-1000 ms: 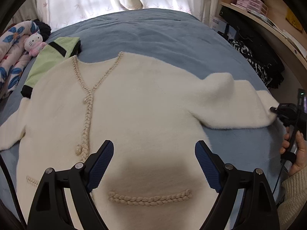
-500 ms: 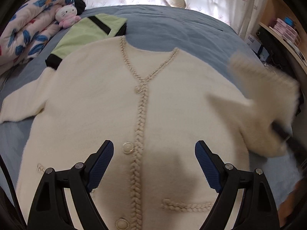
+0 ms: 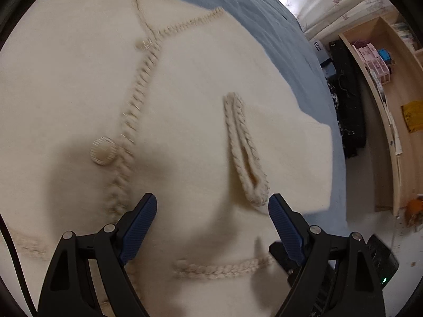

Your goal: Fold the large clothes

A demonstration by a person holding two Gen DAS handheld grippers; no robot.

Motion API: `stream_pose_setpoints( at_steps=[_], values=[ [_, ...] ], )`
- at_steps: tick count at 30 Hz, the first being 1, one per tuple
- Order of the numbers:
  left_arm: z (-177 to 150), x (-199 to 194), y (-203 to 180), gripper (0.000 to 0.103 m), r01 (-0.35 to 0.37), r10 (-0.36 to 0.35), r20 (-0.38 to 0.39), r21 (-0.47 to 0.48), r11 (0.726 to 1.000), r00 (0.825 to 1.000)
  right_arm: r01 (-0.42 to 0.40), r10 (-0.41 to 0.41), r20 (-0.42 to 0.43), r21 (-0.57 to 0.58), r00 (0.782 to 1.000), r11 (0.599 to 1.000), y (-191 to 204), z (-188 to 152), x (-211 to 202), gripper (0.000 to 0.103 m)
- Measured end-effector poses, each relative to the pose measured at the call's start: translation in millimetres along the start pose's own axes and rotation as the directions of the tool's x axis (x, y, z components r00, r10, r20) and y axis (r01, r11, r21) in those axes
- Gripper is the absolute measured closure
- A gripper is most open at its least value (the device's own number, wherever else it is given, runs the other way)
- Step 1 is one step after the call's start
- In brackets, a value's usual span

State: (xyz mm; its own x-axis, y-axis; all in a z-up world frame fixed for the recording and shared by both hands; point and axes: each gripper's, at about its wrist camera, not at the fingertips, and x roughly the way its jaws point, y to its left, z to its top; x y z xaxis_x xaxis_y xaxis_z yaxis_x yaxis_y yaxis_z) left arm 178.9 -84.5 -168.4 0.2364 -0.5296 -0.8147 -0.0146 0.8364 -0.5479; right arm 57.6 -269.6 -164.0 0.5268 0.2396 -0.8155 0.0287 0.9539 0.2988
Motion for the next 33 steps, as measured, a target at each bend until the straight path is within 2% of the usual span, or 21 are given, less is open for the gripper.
stream_pose_setpoints(
  at_steps=[4, 5, 7, 8, 9, 11, 13, 14, 16, 18, 21, 24, 25, 27, 30, 32, 33],
  values=[
    [7.2, 21.6, -7.8, 0.018, 0.0, 0.0, 0.003, -0.006, 1.0, 1.0, -0.007, 0.007, 0.009, 0.01, 1.0, 1.0, -5.6, -11.6, -4.7, 0.052],
    [10.0, 25.6, -12.5, 0.022, -0.003, 0.003, 0.008, 0.003, 1.0, 1.0, -0.007, 0.007, 0.008, 0.012, 1.0, 1.0, -4.8, -12.1, -2.8, 0.052],
    [15.8, 33.3, -23.3, 0.05, 0.003, -0.003, -0.002, 0.022, 1.0, 1.0, -0.006, 0.006, -0.007, 0.012, 1.0, 1.0, -6.4, -14.4, 0.0, 0.052],
    [18.8, 40.1, -30.6, 0.085, 0.014, -0.013, -0.028, 0.042, 0.999, 1.0, -0.006, 0.006, -0.008, 0.011, 1.0, 1.0, -6.6, -14.7, 0.2, 0.052],
    [22.1, 44.0, -38.1, 0.091, 0.022, -0.019, -0.055, 0.053, 0.998, 0.998, -0.006, 0.007, -0.01, 0.008, 1.0, 1.0, -6.4, -14.5, 0.5, 0.052],
    [30.8, 42.3, -60.1, 0.092, -0.04, 0.044, -0.032, 0.116, 0.992, 0.999, -0.009, 0.009, -0.011, 0.005, 1.0, 1.0, -8.1, -15.0, -0.3, 0.052],
    [38.4, 29.3, -92.6, 0.093, -0.088, 0.082, 0.036, 0.234, 0.968, 0.996, -0.01, 0.01, -0.007, 0.01, 1.0, 1.0, -10.3, -15.5, 0.2, 0.052],
    [42.7, 18.5, -109.3, 0.093, -0.114, 0.093, 0.087, 0.285, 0.952, 0.992, -0.013, 0.013, -0.002, 0.015, 1.0, 1.0, -11.5, -16.5, 0.5, 0.052],
    [54.0, -14.0, -144.4, 0.093, -0.173, 0.09, 0.226, 0.377, 0.91, 0.97, -0.011, 0.011, 0.003, 0.019, 1.0, 1.0, -12.3, -18.7, 0.5, 0.052],
    [63.7, -52.8, -169.7, 0.093, -0.208, 0.048, 0.357, 0.426, 0.881, 0.933, -0.006, 0.006, 0.007, 0.016, 1.0, 1.0, -11.6, -19.8, 0.0, 0.052],
    [70.5, -98.8, -178.6, 0.093, -0.273, 0.025, 0.49, 0.442, 0.855, 0.871, -0.001, 0.001, 0.001, 0.023, 1.0, 1.0, -10.6, -18.5, -1.3, 0.052],
    [77.4, -122.2, -166.6, 0.092, -0.373, 0.075, 0.581, 0.414, 0.83, 0.81, -0.008, 0.008, -0.009, 0.054, 1.0, 0.999, -16.9, -10.5, -4.2, 0.052],
    [78.7, -126.1, -157.8, 0.092, -0.393, 0.097, 0.589, 0.399, 0.828, 0.802, 0.001, -0.001, -0.005, 0.062, 1.0, 0.998, -19.7, -6.8, -5.9, 0.052],
    [87.3, -123.3, -133.3, 0.092, -0.422, 0.157, 0.579, 0.358, 0.833, 0.8, 0.038, -0.038, 0.012, 0.067, 0.999, 0.997, -25.9, 3.1, -8.4, 0.052],
    [93.2, -120.3, -93.4, 0.092, -0.429, 0.215, 0.543, 0.305, 0.85, 0.812, 0.15, -0.151, 0.031, 0.029, 0.988, 0.988, -30.2, 29.3, 1.6, 0.052],
    [97.9, -115.4, -64.6, 0.092, -0.421, 0.241, 0.509, 0.272, 0.865, 0.826, 0.206, -0.206, 0.03, -0.005, 0.978, 0.978, -30.8, 44.1, 15.0, 0.052],
    [100.8, -109.9, -54.3, 0.092, -0.423, 0.256, 0.502, 0.253, 0.87, 0.826, 0.239, -0.238, 0.025, -0.023, 0.971, 0.971, -31.6, 52.6, 24.8, 0.052]
  ],
)
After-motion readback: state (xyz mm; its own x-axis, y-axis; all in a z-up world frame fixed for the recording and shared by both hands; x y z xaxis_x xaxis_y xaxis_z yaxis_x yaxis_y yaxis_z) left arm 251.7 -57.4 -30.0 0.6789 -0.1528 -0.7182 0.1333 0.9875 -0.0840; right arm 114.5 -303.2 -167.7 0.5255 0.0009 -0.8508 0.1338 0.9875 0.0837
